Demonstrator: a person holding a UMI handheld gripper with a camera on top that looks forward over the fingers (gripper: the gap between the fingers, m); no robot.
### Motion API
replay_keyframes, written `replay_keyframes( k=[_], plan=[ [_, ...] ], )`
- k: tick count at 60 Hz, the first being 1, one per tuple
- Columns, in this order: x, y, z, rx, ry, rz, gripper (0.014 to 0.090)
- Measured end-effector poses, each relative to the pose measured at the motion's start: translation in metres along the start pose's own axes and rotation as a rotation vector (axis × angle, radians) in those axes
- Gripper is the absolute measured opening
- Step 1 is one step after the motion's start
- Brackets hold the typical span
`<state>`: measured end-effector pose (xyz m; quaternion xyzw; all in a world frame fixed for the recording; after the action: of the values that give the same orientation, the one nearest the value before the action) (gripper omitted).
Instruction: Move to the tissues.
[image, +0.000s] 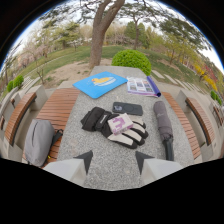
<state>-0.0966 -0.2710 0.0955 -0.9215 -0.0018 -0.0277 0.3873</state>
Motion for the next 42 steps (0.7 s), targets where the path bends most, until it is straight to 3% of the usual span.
replay_keyframes(
  k=[24,42],
  plan=[
    [0.016,-0.043,0.116,-0.034,-0.038,-0.014,0.0846],
    [0.021,-0.058,0.146,-0.039,-0.044,-0.021,0.0845]
  ],
)
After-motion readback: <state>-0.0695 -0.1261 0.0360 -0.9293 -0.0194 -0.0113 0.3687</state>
